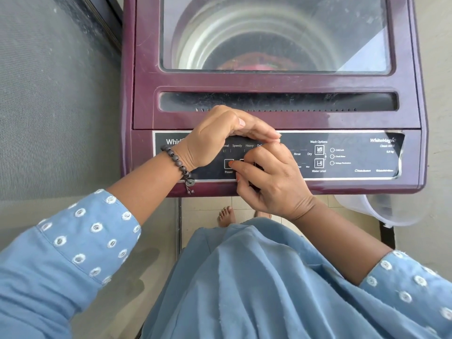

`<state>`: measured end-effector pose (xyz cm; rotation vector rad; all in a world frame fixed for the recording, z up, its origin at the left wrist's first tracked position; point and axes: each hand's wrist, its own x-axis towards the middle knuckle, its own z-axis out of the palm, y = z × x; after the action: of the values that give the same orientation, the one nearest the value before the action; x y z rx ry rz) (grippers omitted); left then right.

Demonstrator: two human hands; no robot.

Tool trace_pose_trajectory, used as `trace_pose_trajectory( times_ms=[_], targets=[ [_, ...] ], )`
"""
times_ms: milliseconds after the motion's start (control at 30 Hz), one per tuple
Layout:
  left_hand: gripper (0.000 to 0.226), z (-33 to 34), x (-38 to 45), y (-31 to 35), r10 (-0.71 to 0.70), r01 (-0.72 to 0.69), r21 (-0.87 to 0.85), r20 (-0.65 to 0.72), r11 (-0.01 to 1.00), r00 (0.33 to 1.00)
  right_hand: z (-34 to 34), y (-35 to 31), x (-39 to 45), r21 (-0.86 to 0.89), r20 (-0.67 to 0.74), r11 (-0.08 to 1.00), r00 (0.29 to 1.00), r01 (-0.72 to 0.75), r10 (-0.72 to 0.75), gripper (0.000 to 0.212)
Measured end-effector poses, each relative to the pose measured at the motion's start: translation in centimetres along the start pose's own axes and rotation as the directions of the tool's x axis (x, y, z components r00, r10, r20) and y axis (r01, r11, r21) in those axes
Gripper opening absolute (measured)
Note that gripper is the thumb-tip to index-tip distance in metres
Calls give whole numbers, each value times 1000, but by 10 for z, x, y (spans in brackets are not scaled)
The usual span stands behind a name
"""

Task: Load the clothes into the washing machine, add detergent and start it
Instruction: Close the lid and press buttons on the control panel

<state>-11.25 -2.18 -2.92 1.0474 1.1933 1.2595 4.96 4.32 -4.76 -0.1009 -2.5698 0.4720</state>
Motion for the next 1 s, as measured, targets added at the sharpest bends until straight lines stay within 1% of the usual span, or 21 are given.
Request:
trace_pose_trajectory(
  times_ms=[167,267,433,500,600,767,933,1000],
  targets=[
    [57,1,-1,2,-15,15,-8,-4,1000,1000,1,0,0,2,-3,1000,1000,-22,22,16],
    [49,2,-1,5,-28,28,4,1,1000,1000,0,0,0,-4,-8,1000,1000,-28,28,16],
    [51,3,-2,8,-41,41,8,4,999,999,0,0,1,-8,-18,999,999,-35,35,16],
    [48,2,-3,8,-32,32,0,14,999,999,0,0,1,-2,-22,999,999,-41,41,17],
    [49,4,-3,9,-11,11,1,32,1000,999,0,0,1,1,-30,999,998,-55,55,16],
    [49,5,-3,9,-42,42,-11,-6,999,999,0,0,1,-12,-30,999,998,-53,52,17],
    [45,5,-3,10,-29,30,-21,22,999,999,1,1,0,-5,-38,998,997,-62,62,17],
    [45,6,-3,10,-31,31,-19,4,999,1000,2,2,-1,5,-49,997,995,-83,83,18]
  ],
)
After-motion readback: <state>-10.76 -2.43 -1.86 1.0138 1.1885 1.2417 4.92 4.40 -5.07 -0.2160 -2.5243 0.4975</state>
